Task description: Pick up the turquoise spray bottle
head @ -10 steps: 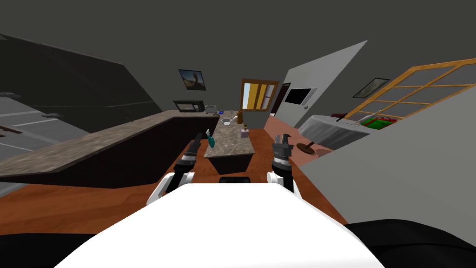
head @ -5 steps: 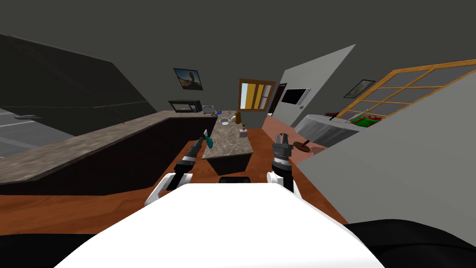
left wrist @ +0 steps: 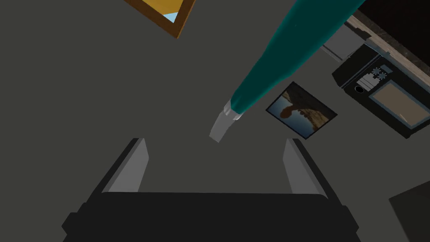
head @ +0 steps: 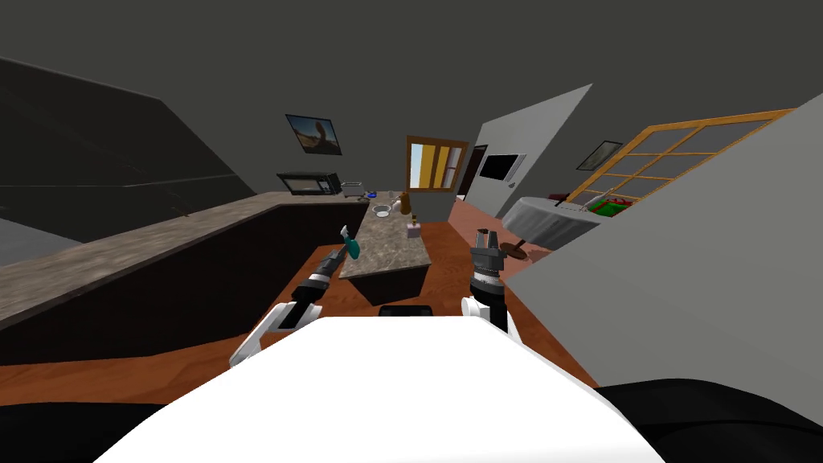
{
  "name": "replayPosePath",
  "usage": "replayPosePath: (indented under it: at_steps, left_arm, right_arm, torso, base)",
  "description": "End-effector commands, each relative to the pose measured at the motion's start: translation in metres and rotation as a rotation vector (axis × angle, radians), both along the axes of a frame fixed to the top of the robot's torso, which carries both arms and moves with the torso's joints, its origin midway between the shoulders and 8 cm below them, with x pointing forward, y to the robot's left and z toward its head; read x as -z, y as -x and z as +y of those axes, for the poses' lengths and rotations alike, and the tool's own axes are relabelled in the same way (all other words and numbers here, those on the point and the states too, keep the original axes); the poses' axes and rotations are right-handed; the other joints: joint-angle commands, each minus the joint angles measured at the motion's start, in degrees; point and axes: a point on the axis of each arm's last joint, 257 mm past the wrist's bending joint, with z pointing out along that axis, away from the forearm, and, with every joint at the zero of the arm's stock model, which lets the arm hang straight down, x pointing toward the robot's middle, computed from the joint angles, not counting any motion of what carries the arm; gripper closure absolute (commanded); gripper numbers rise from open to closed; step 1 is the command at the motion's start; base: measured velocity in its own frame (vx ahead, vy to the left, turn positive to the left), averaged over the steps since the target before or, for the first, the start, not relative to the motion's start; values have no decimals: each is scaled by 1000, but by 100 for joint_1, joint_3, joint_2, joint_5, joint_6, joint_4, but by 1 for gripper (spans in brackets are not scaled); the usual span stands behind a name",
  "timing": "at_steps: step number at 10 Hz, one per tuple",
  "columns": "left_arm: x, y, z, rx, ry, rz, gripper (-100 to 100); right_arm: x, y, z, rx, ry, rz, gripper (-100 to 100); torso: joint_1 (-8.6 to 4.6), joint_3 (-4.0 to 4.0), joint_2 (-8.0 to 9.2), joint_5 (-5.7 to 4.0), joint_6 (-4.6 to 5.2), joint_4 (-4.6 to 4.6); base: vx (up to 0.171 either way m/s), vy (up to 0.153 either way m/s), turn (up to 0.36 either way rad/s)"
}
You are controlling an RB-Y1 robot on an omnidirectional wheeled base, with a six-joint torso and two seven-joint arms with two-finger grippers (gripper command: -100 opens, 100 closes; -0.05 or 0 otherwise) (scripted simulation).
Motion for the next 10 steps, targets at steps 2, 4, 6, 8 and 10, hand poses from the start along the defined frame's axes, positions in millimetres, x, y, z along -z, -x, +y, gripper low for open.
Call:
replayPosePath:
  at_steps: [2,4,6,8,10]
  left_arm:
    - [25,-1,32,-50,-96,81,-100]
    - [38,1,61,-89,-172,138,-100]
    - [46,4,90,-129,-247,190,-100]
    - [51,7,118,-167,-317,236,-100]
    - [54,11,143,-201,-378,274,-100]
  right_arm:
    - [0,0,0,0,0,0,0]
    - [0,0,0,0,0,0,0]
    - [0,0,0,0,0,0,0]
    - [0,0,0,0,0,0,0]
    - [0,0,0,0,0,0,0]
  torso:
    - [0,-2,-3,0,1,-1]
    - [-9,-1,-2,-2,0,0]
    - [-9,3,6,-2,-1,1]
    - [-12,0,-1,-3,0,0]
    - [-5,-2,-3,-2,0,-1]
  base:
    - [32,-90,-59]
    - [31,-119,-65]
    - [9,-114,-56]
    - [46,-113,-51]
    - [31,-92,-43]
